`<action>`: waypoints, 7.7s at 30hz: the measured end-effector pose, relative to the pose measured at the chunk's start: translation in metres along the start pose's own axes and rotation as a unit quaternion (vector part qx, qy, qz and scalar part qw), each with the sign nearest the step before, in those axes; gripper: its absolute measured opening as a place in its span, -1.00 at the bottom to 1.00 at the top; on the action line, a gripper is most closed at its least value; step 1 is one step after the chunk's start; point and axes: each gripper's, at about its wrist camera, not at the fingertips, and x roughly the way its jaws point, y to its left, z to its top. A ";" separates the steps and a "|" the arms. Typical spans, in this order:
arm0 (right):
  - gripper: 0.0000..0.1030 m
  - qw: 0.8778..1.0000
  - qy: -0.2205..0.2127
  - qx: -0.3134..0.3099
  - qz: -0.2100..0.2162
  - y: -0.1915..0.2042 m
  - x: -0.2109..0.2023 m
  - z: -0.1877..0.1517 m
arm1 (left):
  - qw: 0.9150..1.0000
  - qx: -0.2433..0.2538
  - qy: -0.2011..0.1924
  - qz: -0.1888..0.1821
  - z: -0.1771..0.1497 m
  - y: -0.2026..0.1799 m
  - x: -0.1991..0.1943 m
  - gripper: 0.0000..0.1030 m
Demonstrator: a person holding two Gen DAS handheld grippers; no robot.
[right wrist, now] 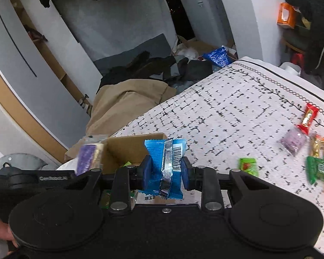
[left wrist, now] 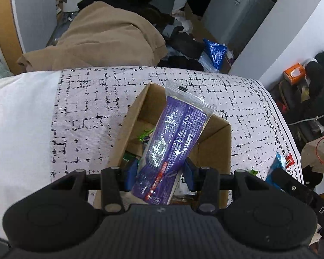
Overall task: Organize snacks
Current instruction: 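Carry the purple bag with the left tool while the right tool carries the blue candy to the box, then open the right tool over the box while the left tool releases the purple bag inside, then move both open tools from the box back to the snack pile, then grasp the green packet with the left tool while the right tool grasps the orange-labelled cake packet, then carry the green packet with the left tool while the right tool carries the cake packet to the box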
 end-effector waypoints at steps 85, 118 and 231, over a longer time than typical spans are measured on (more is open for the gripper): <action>0.89 0.992 -0.045 0.092 -0.074 -0.121 -0.115 -0.004 | 0.996 0.089 -0.006 -0.019 -0.059 -0.142 -0.033 1.00; 0.38 0.968 -0.007 0.227 -0.108 -0.253 -0.064 -0.021 | 0.993 0.109 0.032 0.011 -0.072 -0.217 0.089 0.68; -0.30 0.999 0.017 -0.044 -0.006 0.014 -0.005 -0.011 | 0.999 -0.019 -0.019 0.037 -0.009 0.004 -0.014 -0.36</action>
